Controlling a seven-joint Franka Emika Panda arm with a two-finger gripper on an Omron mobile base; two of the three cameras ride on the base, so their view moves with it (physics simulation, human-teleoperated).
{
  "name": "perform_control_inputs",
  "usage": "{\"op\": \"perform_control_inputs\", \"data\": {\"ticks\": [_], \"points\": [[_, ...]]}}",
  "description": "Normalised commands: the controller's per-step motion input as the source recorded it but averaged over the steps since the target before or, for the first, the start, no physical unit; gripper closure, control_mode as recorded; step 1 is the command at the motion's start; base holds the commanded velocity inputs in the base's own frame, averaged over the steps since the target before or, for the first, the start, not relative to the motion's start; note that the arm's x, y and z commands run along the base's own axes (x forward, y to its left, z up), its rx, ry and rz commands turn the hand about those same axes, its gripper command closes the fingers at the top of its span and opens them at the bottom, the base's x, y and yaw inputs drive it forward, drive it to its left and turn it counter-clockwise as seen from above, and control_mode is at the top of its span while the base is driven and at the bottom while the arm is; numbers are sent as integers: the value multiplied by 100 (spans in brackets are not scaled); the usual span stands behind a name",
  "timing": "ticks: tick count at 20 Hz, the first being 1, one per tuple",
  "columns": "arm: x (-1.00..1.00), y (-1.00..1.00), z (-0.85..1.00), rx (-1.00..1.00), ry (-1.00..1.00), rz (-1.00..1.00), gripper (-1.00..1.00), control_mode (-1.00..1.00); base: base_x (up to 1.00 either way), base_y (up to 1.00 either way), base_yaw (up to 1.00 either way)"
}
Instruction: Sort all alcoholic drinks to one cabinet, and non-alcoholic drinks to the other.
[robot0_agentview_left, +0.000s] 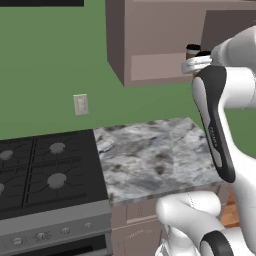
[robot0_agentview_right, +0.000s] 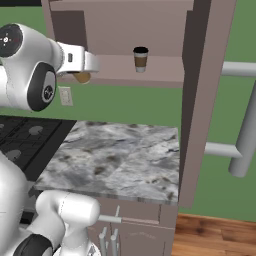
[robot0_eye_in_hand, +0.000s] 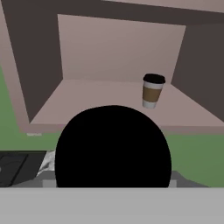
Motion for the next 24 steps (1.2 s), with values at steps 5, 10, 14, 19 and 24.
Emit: {"op": "perform_control_inputs", "data": {"ticks": [5,10,14,19,24], "points": [[38,0,-2,0,0,0,100,-100,0,0,0],[36,-1,-6,0,0,0,100,-100,0,0,0],[36,-1,-9,0,0,0,100,-100,0,0,0],[34,-2,-9,0,0,0,100,-100,0,0,0],[31,-1,-7,0,0,0,100,-100,0,0,0]]}}
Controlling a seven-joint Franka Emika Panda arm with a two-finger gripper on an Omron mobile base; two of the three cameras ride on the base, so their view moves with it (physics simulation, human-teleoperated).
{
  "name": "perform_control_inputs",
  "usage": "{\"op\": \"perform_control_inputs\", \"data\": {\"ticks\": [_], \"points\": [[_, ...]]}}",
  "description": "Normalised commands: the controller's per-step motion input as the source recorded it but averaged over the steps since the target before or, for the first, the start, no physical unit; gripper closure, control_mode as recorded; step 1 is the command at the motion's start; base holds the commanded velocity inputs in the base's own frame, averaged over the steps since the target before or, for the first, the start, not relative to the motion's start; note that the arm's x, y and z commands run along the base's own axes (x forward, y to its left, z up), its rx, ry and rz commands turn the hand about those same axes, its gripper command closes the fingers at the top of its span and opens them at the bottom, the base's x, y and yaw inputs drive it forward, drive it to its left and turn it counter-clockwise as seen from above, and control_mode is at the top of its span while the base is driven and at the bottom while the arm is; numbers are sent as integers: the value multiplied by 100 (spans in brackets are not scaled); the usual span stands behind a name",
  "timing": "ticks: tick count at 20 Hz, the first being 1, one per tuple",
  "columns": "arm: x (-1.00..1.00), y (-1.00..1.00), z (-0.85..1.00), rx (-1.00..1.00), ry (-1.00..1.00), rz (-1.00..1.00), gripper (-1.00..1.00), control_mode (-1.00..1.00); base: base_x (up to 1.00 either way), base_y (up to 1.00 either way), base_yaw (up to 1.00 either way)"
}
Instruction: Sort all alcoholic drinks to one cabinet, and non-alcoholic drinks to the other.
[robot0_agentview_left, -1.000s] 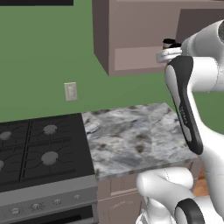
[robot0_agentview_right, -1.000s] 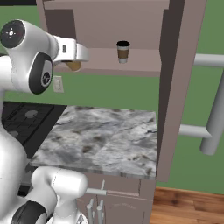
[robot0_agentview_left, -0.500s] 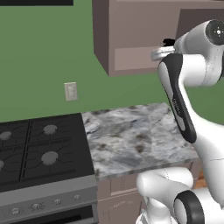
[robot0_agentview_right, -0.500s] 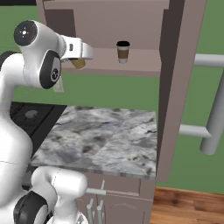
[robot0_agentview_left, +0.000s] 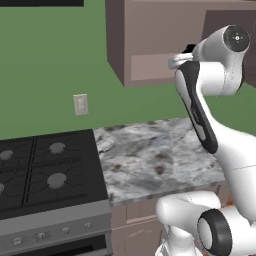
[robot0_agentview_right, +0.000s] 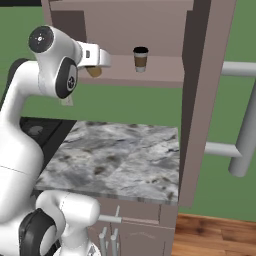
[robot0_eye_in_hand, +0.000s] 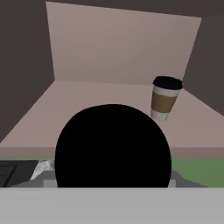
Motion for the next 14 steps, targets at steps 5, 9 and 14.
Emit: {"op": "perform_control_inputs", "data": {"ticks": [5,9,14], "points": [[30,-2,-5,0,0,0,100,-100,0,0,0],[29,-3,-5,0,2,0,100,-100,0,0,0],[28,-2,-6,0,4,0,100,-100,0,0,0]]}}
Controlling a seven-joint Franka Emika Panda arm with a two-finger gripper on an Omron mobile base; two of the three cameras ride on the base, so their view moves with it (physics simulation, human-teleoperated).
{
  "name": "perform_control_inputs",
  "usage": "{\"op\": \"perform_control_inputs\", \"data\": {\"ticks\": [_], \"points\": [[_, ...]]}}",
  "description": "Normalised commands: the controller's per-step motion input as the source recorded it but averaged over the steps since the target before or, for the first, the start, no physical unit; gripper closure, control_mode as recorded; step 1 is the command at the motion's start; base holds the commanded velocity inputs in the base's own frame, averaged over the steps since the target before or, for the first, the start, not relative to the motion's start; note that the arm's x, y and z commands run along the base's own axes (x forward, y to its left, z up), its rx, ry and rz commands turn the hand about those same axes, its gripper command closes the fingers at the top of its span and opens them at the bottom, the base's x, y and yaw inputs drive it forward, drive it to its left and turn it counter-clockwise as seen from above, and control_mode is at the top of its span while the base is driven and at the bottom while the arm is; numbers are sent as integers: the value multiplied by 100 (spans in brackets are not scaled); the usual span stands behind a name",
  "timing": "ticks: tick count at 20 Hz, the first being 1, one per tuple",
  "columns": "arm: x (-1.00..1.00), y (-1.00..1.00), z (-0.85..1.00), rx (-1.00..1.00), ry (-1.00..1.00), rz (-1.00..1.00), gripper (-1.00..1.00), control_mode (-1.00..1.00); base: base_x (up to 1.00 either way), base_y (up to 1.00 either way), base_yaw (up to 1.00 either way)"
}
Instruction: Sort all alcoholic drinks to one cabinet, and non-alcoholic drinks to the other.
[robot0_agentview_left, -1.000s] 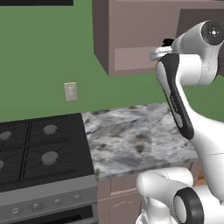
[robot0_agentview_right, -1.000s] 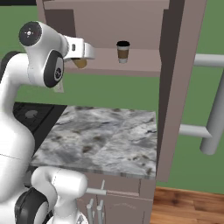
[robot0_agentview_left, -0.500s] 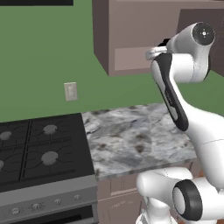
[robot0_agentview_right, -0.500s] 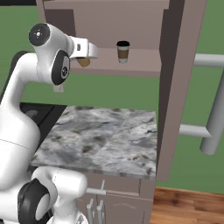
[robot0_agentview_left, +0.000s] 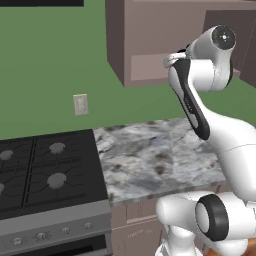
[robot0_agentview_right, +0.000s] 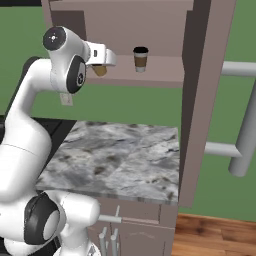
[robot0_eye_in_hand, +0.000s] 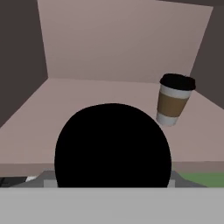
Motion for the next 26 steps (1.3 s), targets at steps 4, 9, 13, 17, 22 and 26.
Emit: {"op": "perform_control_inputs", "data": {"ticks": [4,9,13,17,22,26], "points": [[26,-1,-6,0,4,0,100,-100,0,0,0],[24,-2,-7,0,0,0,100,-100,0,0,0],[24,-3,-10,0,0,0,100,-100,0,0,0],[25,-3,-8,0,0,0,100,-100,0,0,0],[25,-4,-5,0,1,0,100,-100,0,0,0],[26,-4,-4,0,1,0,100,-100,0,0,0]]}}
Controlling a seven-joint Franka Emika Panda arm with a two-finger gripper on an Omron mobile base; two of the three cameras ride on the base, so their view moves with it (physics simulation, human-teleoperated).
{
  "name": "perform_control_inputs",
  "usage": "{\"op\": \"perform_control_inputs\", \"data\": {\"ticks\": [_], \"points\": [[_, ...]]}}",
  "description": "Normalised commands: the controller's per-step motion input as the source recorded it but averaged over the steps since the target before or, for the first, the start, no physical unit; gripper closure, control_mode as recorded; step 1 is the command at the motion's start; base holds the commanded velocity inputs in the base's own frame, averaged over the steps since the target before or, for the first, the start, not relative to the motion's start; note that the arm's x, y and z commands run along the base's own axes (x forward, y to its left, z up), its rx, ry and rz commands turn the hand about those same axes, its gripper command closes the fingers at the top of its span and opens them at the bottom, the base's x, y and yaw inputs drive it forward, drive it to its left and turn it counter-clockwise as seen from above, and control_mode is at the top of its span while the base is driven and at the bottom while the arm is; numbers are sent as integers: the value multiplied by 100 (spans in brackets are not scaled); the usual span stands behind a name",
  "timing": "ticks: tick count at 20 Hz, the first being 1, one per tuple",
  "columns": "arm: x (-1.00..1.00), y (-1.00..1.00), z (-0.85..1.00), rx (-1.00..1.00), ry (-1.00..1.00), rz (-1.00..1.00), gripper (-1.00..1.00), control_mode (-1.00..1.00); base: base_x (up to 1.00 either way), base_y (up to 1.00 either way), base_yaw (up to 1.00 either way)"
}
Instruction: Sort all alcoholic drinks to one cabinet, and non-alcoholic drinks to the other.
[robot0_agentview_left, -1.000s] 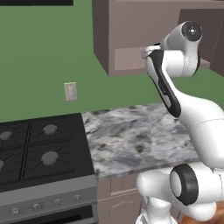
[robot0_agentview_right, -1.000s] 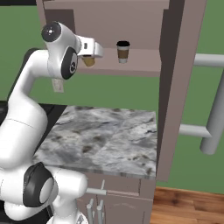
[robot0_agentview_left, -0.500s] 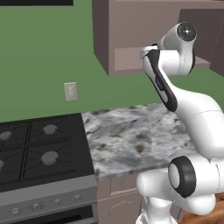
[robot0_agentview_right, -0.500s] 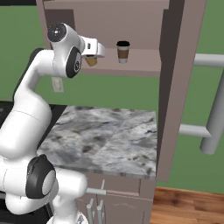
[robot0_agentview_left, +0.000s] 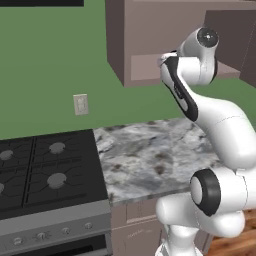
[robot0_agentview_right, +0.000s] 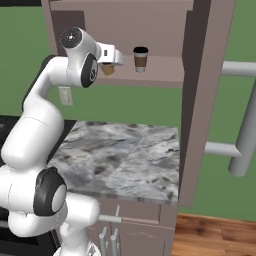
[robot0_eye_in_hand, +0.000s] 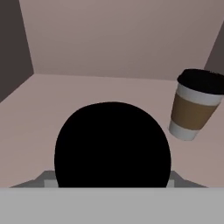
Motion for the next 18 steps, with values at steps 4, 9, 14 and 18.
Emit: {"op": "perform_control_inputs", "data": {"ticks": [4,9,14,18], "points": [[27,-3,-6,0,3,0,100,-100,0,0,0],[27,-2,-3,0,3,0,100,-100,0,0,0],[28,-2,-2,0,2,0,100,-100,0,0,0],[27,-2,-6,0,2,0,100,-100,0,0,0]]}}
